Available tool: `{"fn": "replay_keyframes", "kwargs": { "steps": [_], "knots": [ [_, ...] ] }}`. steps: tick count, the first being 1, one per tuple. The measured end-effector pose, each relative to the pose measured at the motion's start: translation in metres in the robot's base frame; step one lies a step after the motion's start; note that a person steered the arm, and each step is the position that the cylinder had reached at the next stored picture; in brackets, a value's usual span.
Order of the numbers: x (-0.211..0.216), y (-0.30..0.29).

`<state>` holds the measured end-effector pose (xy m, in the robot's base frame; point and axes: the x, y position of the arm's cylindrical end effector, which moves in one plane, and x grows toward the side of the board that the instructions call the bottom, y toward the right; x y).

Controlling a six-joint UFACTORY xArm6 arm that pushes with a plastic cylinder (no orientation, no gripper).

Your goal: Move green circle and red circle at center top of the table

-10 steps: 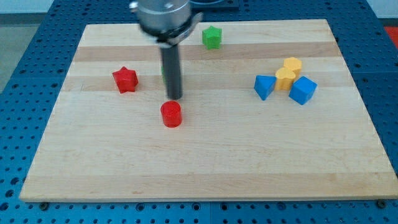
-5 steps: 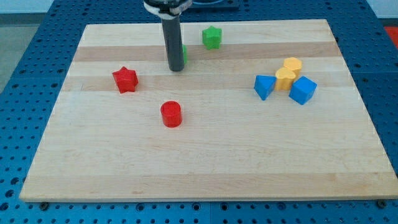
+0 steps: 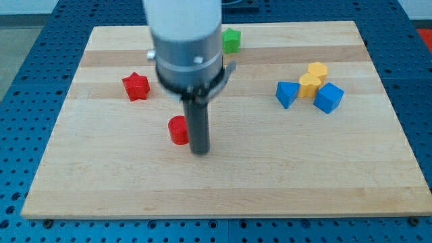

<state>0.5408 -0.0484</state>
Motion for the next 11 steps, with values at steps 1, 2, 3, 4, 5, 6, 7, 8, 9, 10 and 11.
{"fn": "replay_keyframes", "kwargs": {
  "steps": [1,2,3,4,5,6,7,8,9,10,11],
  "knots": [
    [-0.019,-0.039],
    [-0.081,-0.043],
    [-0.132,-0.039],
    [-0.145,-0.031],
    [-0.120,0.004],
    [-0.132,0.029],
    [-0.178,-0.019],
    [-0.210,-0.030],
    [-0.204,-0.041],
    [-0.185,-0.020],
    [-0.189,0.017]
  ]
}}
